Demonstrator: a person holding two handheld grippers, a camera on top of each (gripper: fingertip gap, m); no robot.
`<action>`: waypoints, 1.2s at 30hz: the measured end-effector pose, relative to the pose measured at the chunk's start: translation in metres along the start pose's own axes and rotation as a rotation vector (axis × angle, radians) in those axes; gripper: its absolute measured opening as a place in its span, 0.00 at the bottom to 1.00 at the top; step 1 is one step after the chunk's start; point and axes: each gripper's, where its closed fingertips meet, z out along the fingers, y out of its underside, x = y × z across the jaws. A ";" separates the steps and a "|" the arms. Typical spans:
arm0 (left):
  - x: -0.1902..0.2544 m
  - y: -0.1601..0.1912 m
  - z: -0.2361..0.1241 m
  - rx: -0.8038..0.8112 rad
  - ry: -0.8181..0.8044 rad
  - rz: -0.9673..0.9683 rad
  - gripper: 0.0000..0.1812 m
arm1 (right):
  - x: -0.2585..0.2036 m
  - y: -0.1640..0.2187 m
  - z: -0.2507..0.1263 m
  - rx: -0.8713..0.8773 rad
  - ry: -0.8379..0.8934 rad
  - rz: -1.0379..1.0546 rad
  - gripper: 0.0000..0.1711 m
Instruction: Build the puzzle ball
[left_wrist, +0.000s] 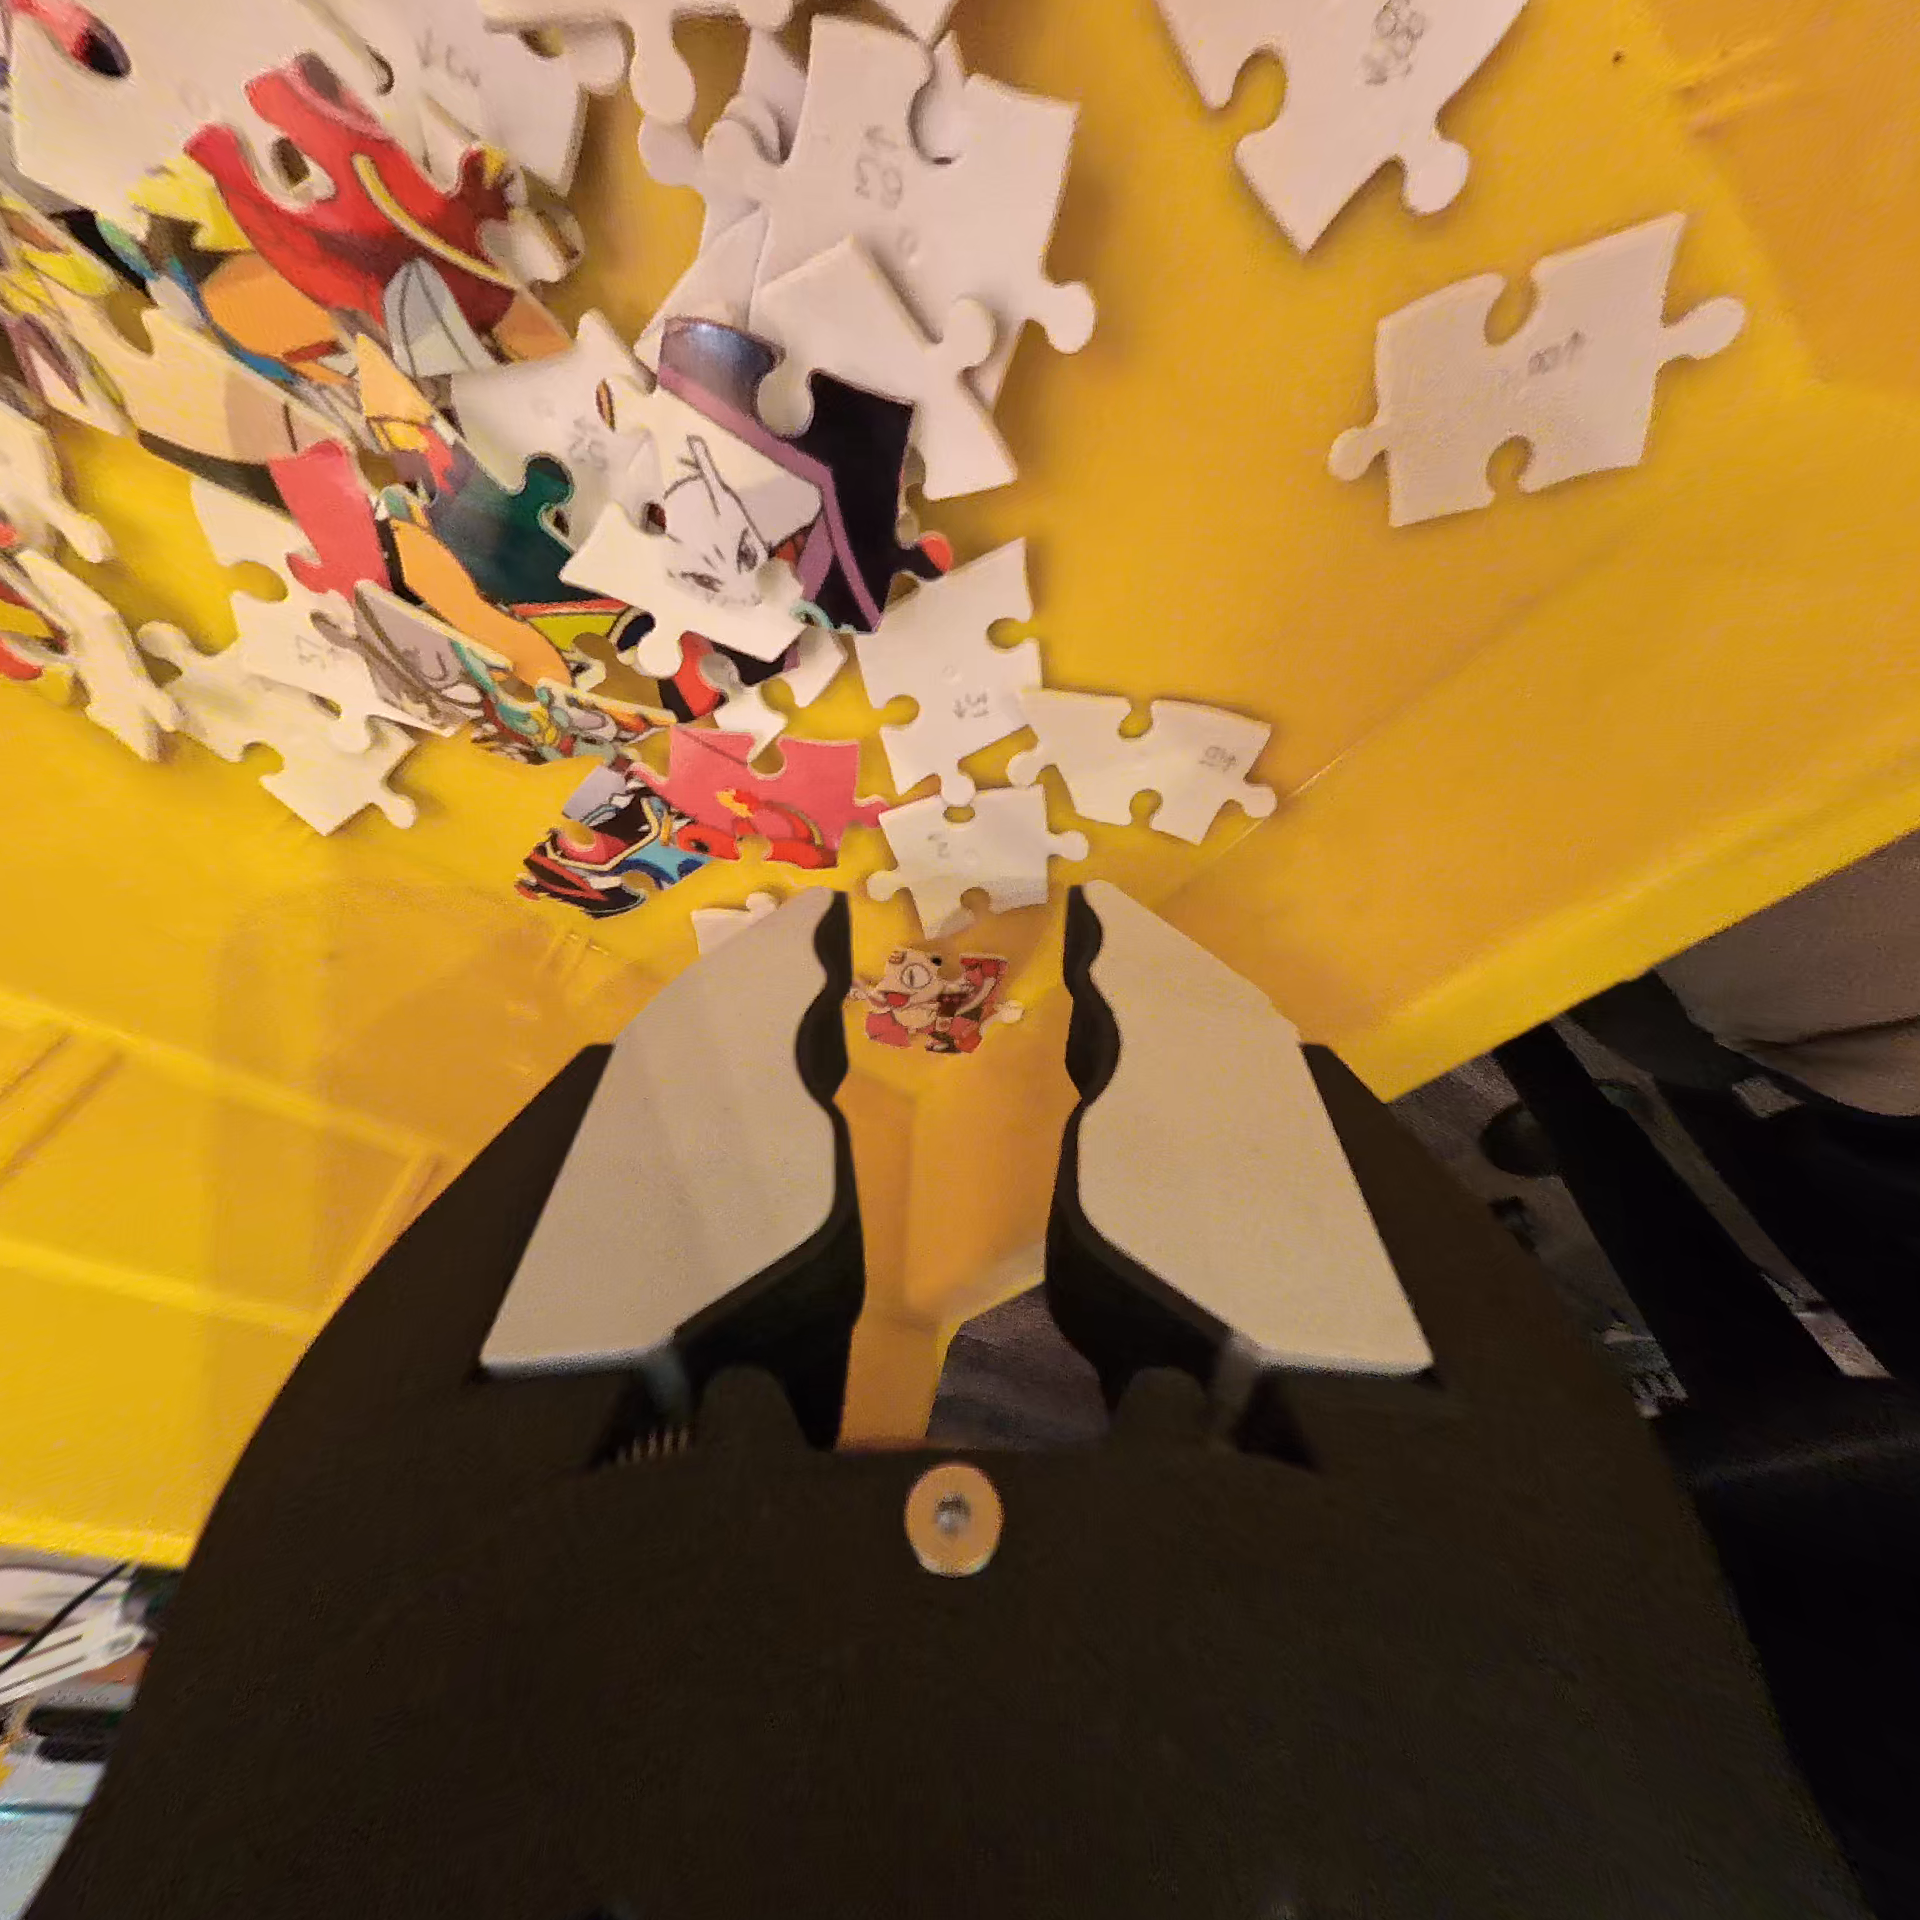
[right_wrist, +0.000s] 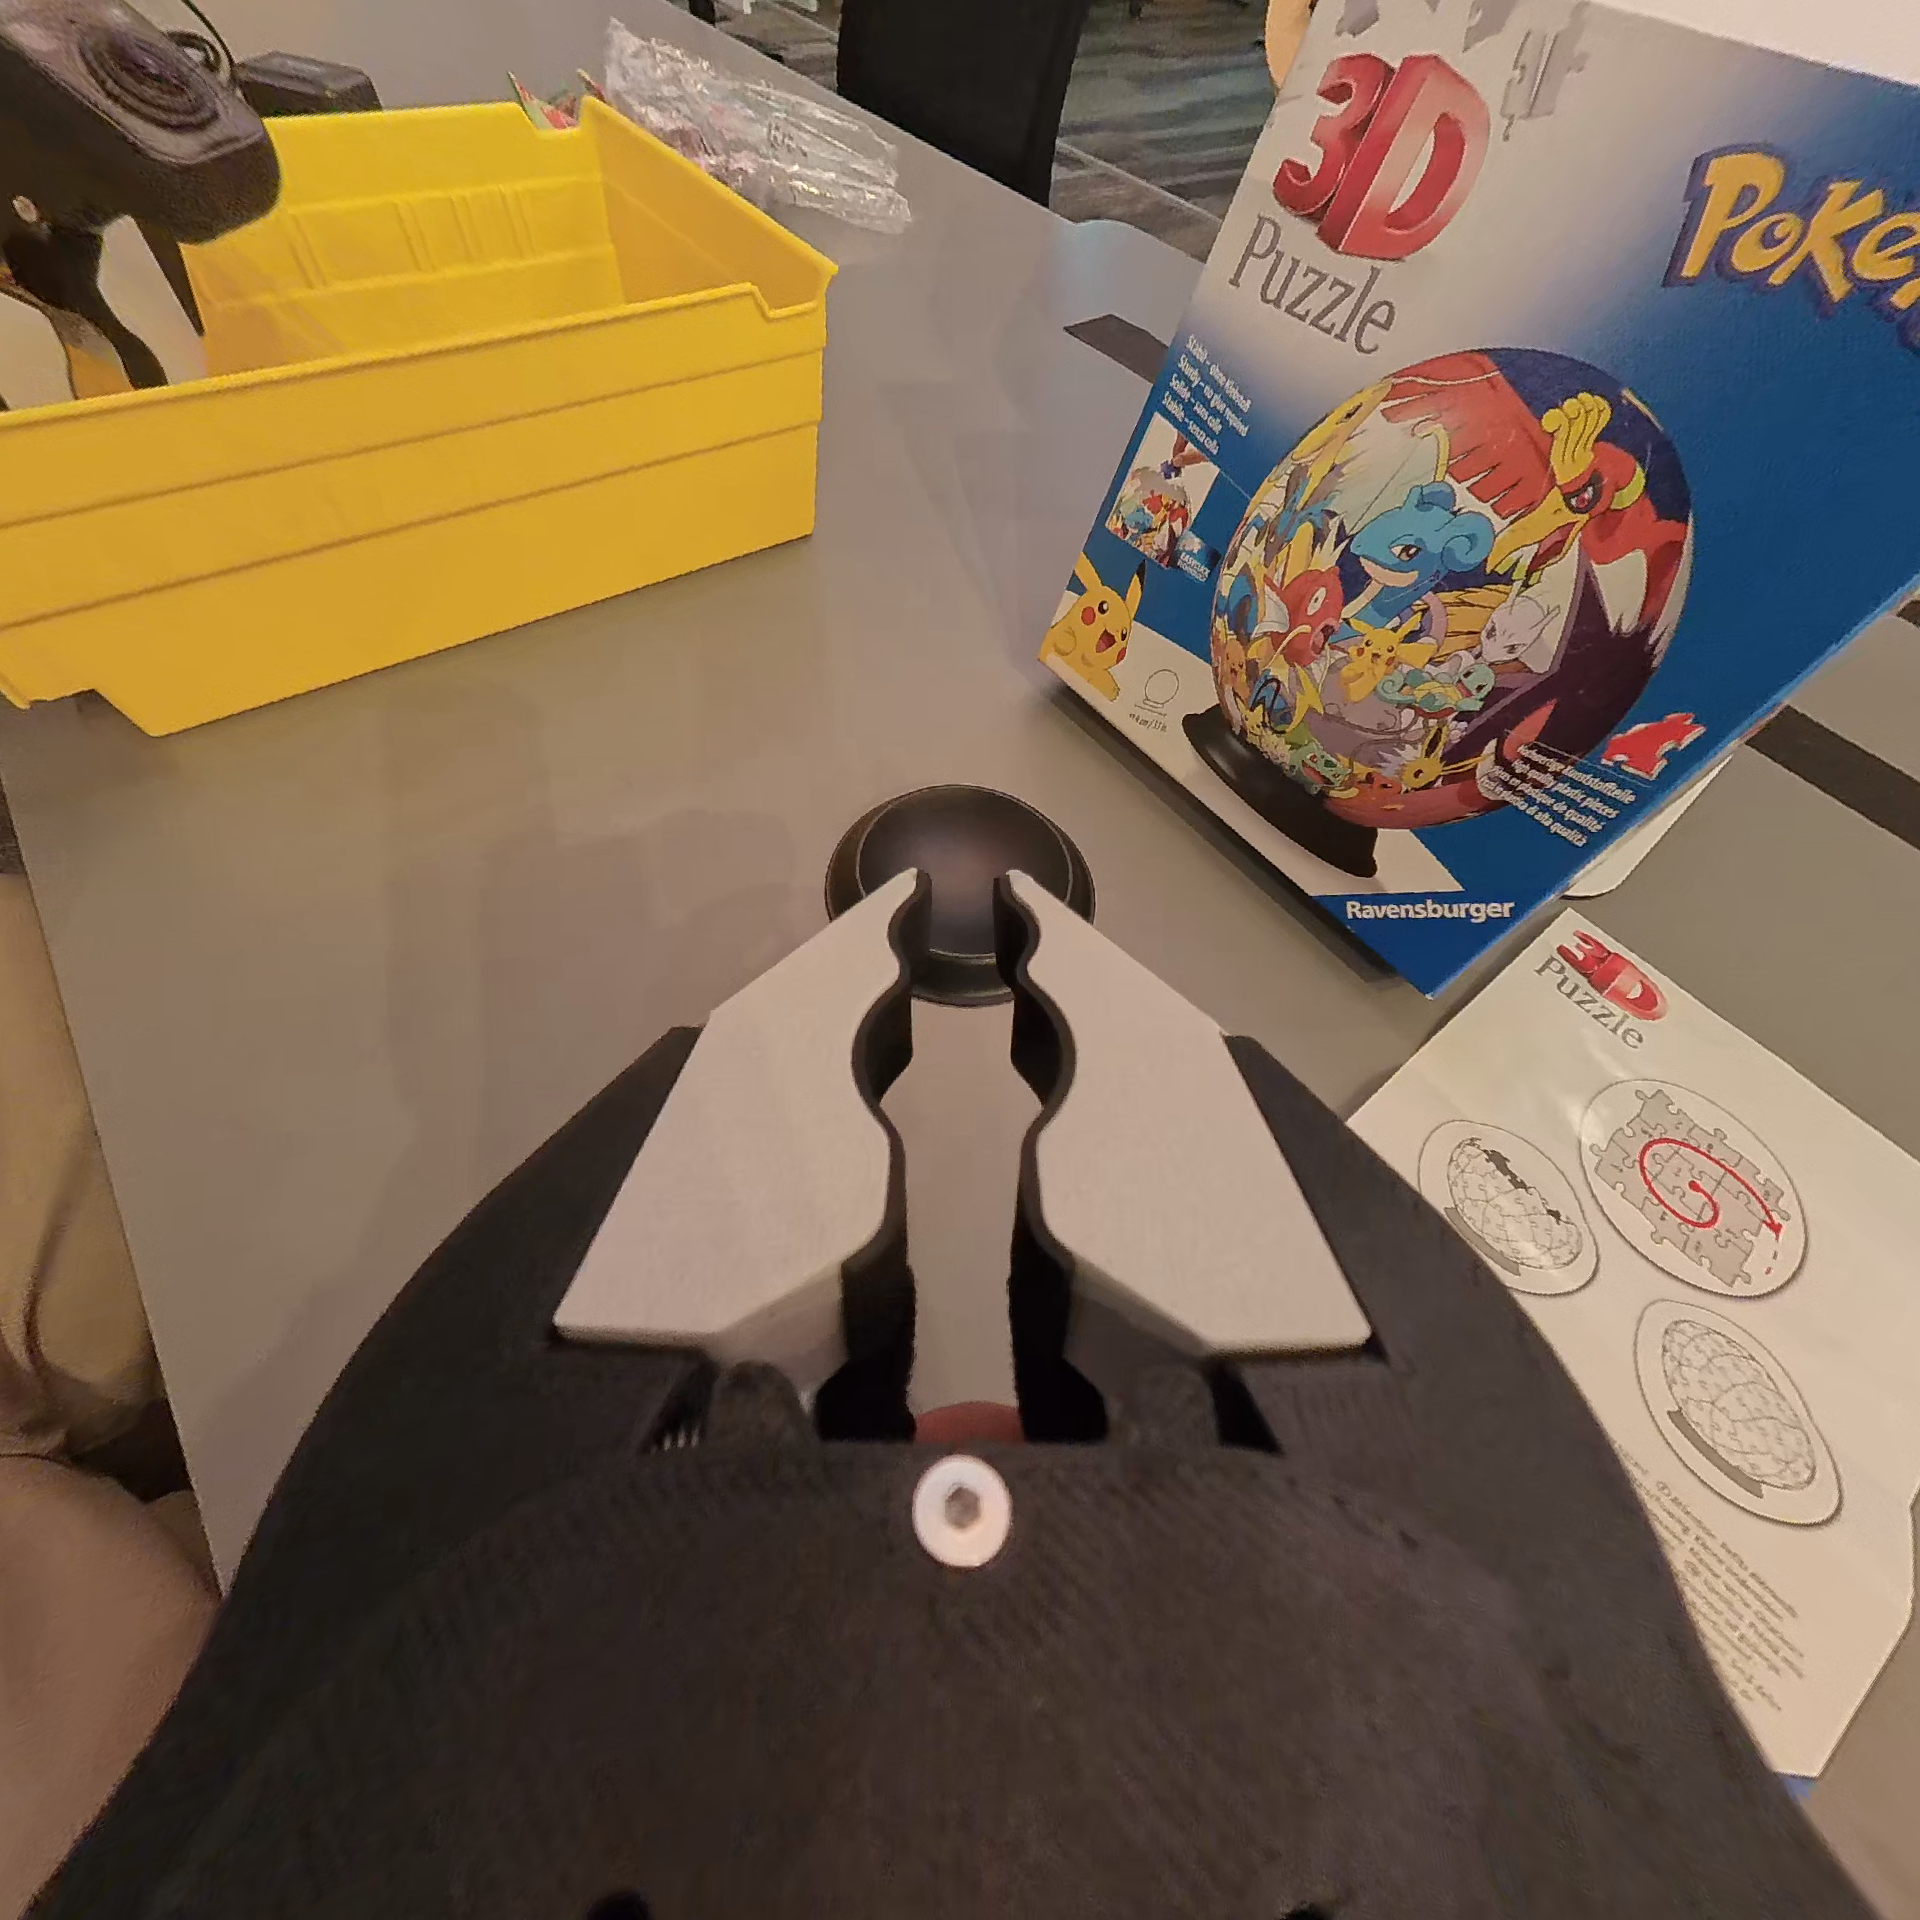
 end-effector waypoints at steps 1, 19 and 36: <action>0.001 -0.001 0.000 0.001 0.008 -0.006 0.22 | 0.000 0.000 0.000 0.002 -0.001 0.000 0.06; -0.006 -0.003 0.005 -0.039 0.080 -0.068 0.17 | 0.003 -0.007 -0.005 0.027 -0.003 0.006 0.05; -0.008 -0.006 -0.012 0.075 -0.011 -0.074 0.16 | 0.006 -0.007 -0.007 0.030 0.001 0.009 0.05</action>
